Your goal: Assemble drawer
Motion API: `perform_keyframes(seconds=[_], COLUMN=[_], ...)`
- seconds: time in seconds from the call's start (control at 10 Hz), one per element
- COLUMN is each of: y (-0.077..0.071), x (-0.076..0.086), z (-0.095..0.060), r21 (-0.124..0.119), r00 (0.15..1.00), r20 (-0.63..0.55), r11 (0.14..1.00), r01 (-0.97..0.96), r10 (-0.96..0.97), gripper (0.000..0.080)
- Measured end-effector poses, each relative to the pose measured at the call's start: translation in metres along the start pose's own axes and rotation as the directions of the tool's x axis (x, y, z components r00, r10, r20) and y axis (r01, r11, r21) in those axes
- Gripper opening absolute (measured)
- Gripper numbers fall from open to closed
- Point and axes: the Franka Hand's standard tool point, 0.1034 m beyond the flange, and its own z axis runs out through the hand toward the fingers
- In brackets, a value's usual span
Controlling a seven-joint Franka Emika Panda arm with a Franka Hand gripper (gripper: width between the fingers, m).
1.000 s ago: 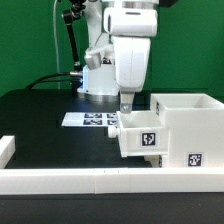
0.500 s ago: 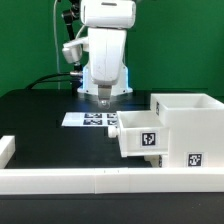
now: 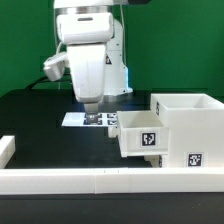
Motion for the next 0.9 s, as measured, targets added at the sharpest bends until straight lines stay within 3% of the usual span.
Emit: perform_keyframes(seconds=[0.3,0.5,0.9], y=[0.006,0.005,0.006], x=[-0.017,-0.007,0.014], z=[0.009,0.022,0.033], r21=[0.017,0.033,0.051], r00=[0.996,0.994,0.992], r20=[-0.09,-0.109,-0.118], r11=[1.0,0.999,0.998], r01=[-0.009,-0.02,-0.028], r10=[0.01,0.024,0.033], gripper=[0.0648,0.0648,0.0648])
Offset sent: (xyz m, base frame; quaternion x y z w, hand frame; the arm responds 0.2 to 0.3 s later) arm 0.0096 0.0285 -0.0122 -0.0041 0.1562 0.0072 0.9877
